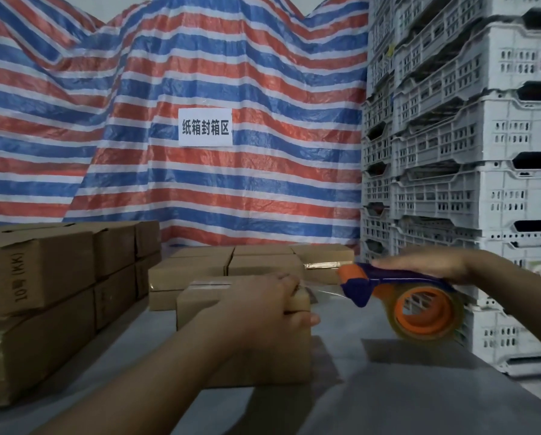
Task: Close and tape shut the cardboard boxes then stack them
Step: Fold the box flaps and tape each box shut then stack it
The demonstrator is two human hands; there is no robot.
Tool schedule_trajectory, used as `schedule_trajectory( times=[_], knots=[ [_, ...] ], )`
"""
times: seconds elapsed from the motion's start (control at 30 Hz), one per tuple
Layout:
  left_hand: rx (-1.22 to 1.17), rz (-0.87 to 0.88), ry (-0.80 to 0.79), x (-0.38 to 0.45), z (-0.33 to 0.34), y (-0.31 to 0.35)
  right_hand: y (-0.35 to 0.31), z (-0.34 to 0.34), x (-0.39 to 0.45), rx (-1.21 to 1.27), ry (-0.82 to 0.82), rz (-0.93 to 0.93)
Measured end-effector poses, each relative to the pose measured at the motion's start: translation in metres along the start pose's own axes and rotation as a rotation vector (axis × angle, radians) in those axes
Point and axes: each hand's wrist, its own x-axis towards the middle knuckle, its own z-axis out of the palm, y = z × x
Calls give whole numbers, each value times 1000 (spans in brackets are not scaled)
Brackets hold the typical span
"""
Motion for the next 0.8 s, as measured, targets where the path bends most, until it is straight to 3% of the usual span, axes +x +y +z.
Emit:
schedule_trajectory(
  times=[0.23,0.4,0.57,0.7,0.8],
  knots=[
    [3,43,29,-1,0,1,-65,13,19,-615,-31,82],
    [20,28,-21,1,-4,3,-110,21,24,-812,42,150],
    [26,29,10,-1,-2,1,-87,50,21,-1332,61,165],
    [1,38,68,-3,6,1,-37,62,9,-1325,395,39],
    [34,68,116,-3,6,1,-9,83,-2,-1200,573,81]
  ],
)
